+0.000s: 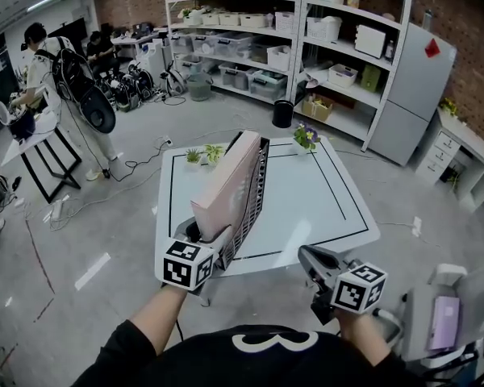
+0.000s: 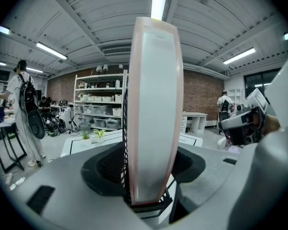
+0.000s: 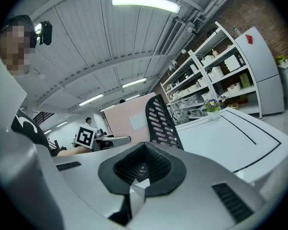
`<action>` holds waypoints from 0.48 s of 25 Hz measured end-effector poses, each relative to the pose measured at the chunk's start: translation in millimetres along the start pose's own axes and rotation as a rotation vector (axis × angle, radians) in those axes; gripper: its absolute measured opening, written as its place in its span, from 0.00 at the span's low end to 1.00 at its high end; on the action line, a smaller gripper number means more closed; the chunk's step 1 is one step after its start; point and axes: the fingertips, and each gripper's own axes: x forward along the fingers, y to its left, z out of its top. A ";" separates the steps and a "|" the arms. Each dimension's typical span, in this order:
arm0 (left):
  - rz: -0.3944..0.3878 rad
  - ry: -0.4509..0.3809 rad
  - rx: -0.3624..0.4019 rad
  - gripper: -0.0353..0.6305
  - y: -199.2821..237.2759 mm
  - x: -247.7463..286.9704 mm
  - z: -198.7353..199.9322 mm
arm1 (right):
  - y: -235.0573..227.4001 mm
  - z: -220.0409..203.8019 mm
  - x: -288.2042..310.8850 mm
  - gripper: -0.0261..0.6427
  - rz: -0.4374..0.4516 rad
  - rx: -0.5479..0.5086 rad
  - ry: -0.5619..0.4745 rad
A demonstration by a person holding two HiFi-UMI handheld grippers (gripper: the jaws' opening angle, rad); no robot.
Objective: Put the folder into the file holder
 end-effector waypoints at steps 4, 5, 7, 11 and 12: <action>-0.035 0.007 -0.008 0.47 -5.9 -16.4 -5.6 | 20.0 -2.7 2.5 0.05 0.010 0.008 -0.009; -0.043 0.004 -0.019 0.47 -7.1 -23.1 -5.3 | 26.4 -2.4 3.1 0.05 0.015 0.013 -0.013; -0.065 -0.002 -0.049 0.48 -10.3 -37.9 -3.0 | 40.7 -0.6 3.8 0.05 0.027 0.022 -0.025; -0.122 0.003 -0.095 0.48 -21.6 -71.4 2.5 | 69.5 -0.8 6.7 0.05 0.034 0.011 -0.027; -0.137 0.009 -0.102 0.48 -25.7 -80.0 2.4 | 76.3 -1.9 7.3 0.05 0.035 0.007 -0.027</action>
